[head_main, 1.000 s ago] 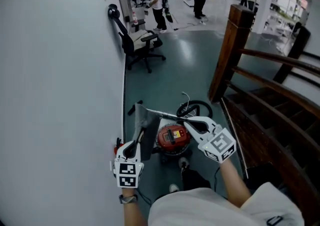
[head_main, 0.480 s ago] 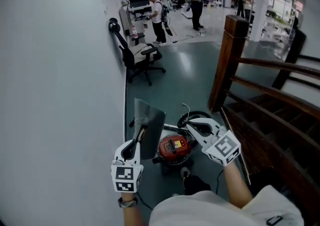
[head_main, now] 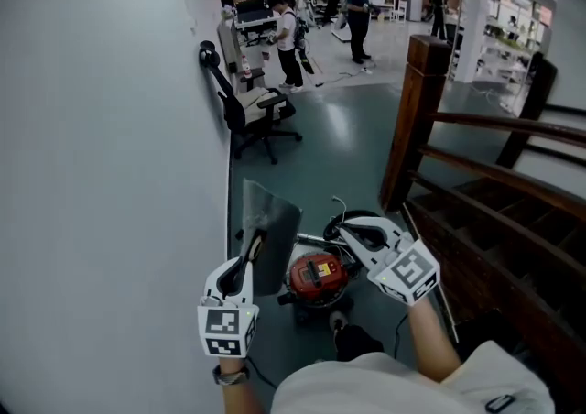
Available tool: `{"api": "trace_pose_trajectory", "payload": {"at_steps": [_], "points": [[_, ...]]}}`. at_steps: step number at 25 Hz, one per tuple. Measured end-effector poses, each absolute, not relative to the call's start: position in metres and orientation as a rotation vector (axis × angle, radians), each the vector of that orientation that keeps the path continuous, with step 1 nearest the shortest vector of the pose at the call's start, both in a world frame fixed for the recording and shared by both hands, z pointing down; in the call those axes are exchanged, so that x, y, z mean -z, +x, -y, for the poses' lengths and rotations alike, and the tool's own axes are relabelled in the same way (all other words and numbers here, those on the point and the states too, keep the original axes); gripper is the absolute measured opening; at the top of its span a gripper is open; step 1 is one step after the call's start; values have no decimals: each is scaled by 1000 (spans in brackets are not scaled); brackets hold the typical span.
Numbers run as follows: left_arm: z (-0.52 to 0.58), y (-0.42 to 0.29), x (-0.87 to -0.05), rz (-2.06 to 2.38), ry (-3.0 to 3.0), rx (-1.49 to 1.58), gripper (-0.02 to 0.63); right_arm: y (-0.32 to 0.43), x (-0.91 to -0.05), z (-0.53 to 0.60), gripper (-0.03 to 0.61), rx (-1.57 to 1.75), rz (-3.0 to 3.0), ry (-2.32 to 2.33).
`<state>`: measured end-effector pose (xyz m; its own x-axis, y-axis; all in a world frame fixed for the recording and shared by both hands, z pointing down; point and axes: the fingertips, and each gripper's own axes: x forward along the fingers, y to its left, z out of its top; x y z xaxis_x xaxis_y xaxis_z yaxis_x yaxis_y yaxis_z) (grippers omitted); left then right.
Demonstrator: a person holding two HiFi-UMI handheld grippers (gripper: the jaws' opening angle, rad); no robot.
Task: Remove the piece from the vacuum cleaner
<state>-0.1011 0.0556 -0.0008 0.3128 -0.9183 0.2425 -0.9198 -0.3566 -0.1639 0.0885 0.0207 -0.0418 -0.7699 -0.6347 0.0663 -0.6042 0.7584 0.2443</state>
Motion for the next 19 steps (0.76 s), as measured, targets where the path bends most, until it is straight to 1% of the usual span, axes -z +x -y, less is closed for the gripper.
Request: {"api": "trace_pose_trajectory", "payload": {"at_steps": [19], "points": [[-56,-99,4,1731,2582,-437,32,89,41,-23,29,305,2790,1024]]}}
